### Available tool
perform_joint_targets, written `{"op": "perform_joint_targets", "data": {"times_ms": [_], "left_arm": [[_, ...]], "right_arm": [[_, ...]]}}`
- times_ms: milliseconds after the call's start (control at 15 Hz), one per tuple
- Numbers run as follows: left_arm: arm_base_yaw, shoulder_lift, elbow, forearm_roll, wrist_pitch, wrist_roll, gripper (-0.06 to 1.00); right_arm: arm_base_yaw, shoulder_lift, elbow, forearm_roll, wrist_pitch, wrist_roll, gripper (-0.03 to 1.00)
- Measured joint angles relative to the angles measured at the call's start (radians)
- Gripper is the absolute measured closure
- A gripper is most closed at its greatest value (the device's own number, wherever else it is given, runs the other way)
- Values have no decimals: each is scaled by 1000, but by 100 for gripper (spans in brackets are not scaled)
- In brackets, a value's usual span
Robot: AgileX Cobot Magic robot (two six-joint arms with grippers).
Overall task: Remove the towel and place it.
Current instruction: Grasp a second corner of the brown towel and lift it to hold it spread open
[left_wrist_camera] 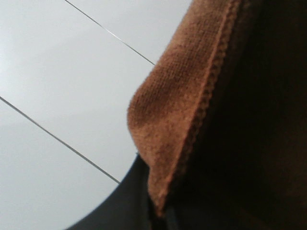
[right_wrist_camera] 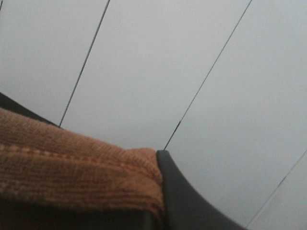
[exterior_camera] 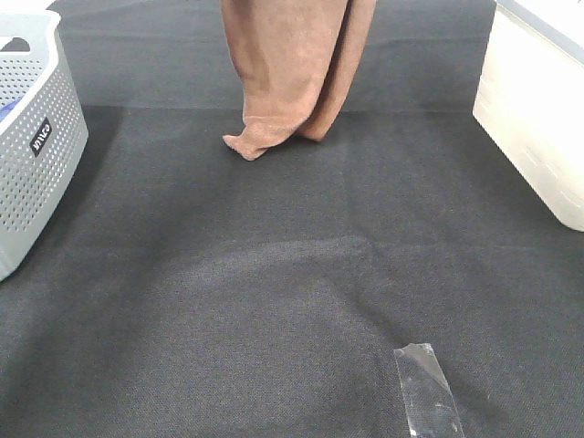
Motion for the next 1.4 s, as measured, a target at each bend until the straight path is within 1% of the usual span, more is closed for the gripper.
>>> {"op": "perform_joint_targets", "data": {"times_ms": [200,400,467,533,600,867,1067,1133,1267,1333,1400], "left_arm": [[5,21,-112,-1,-3,1,94],[19,69,-259,7,-1,1,94],[29,85,-302,7,19,1,94],[39,100,-339,7,59,1,94],[40,101,-339,7,74,1,94],[54,102,-339,9,83,-3,94],[60,111,-340,9,111,-32,94],[60,118,-344,9,141,-38,94],[60,122,-344,6,264,-77,94],[58,122,-345,0,339,-101,94],[53,122,-347,-16,431,-126,94]], "right_arm": [[0,11,0,13,-173,0,97],[-4,20,0,15,-257,-2,97],[-11,20,-1,15,-274,-2,97],[-18,23,-1,15,-274,-1,97],[-18,29,-1,15,-274,-1,97],[-18,62,-1,15,-273,0,97],[-18,69,-1,15,-271,0,97],[-18,69,-1,16,-271,0,97],[-18,69,-1,17,-251,5,97],[-18,69,-1,23,-224,21,97],[-18,69,-1,36,-168,34,97]]}}
